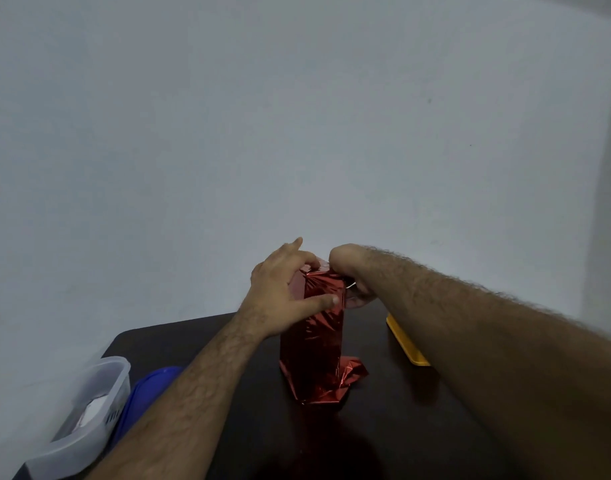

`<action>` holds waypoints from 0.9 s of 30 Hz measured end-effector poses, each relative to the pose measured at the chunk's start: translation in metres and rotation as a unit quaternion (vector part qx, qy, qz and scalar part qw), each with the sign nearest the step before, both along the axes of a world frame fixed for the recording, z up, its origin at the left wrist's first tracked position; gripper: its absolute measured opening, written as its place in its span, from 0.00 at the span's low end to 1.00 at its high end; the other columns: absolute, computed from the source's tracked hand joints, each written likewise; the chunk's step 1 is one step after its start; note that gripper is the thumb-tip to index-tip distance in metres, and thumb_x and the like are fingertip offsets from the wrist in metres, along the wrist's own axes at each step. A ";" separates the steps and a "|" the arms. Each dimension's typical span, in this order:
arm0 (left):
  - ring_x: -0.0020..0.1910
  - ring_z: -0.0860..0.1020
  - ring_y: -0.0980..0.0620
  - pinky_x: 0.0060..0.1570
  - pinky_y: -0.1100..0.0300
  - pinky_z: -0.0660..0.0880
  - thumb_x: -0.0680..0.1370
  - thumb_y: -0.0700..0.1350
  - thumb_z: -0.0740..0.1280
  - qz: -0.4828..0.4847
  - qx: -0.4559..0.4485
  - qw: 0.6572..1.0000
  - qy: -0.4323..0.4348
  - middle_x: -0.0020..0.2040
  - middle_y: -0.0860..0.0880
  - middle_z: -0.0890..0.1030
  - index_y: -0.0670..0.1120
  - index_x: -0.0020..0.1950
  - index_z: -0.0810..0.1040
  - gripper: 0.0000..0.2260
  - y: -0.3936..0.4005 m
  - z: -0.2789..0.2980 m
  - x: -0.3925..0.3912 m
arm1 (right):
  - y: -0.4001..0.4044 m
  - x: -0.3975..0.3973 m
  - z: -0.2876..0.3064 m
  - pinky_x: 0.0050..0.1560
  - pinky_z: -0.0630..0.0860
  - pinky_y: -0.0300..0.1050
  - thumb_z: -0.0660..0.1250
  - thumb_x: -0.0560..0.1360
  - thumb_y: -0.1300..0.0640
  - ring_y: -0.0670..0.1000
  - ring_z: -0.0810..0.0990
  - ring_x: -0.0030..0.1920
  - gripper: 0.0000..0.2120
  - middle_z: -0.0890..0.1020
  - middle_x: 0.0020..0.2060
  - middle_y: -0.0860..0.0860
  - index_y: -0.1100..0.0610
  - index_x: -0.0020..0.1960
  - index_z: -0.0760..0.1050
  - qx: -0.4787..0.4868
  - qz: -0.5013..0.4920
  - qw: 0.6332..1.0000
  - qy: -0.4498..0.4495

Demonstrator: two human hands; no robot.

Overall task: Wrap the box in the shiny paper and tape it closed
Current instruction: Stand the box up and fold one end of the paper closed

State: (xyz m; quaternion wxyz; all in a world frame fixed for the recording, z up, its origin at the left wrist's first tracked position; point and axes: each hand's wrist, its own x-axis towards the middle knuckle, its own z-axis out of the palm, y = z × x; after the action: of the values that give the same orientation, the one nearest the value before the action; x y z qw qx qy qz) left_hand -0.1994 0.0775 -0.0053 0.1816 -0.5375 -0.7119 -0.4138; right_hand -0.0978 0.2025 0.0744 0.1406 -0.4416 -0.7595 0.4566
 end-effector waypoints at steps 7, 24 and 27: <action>0.64 0.77 0.48 0.59 0.49 0.82 0.59 0.65 0.85 0.123 0.015 0.991 -0.058 0.68 0.53 0.72 0.54 0.76 0.59 0.54 0.012 -0.003 0.046 | 0.006 0.011 -0.003 0.34 0.83 0.51 0.58 0.84 0.57 0.56 0.82 0.31 0.13 0.84 0.38 0.57 0.63 0.52 0.79 -0.017 -0.018 0.999 0.027; 0.82 0.63 0.51 0.80 0.42 0.64 0.63 0.45 0.73 0.068 -0.002 0.980 -0.185 0.83 0.58 0.63 0.72 0.82 0.48 0.55 -0.027 -0.060 0.059 | -0.004 0.057 -0.100 0.52 0.85 0.63 0.72 0.74 0.52 0.60 0.87 0.50 0.21 0.87 0.50 0.59 0.62 0.62 0.79 -0.341 0.089 0.907 0.230; 0.74 0.74 0.48 0.73 0.42 0.74 0.65 0.59 0.79 0.076 0.171 0.878 -0.441 0.78 0.51 0.70 0.64 0.85 0.47 0.56 -0.027 -0.079 0.064 | -0.017 0.060 -0.130 0.48 0.86 0.61 0.69 0.76 0.56 0.62 0.86 0.53 0.20 0.86 0.55 0.60 0.61 0.66 0.78 -0.406 0.089 0.851 0.322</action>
State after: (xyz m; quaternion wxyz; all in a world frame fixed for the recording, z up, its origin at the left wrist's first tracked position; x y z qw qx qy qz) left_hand -0.1356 0.0509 -0.0846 -0.0314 -0.2038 -0.6755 -0.7080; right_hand -0.0383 0.1851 -0.0559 0.1443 -0.2177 -0.4547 0.8515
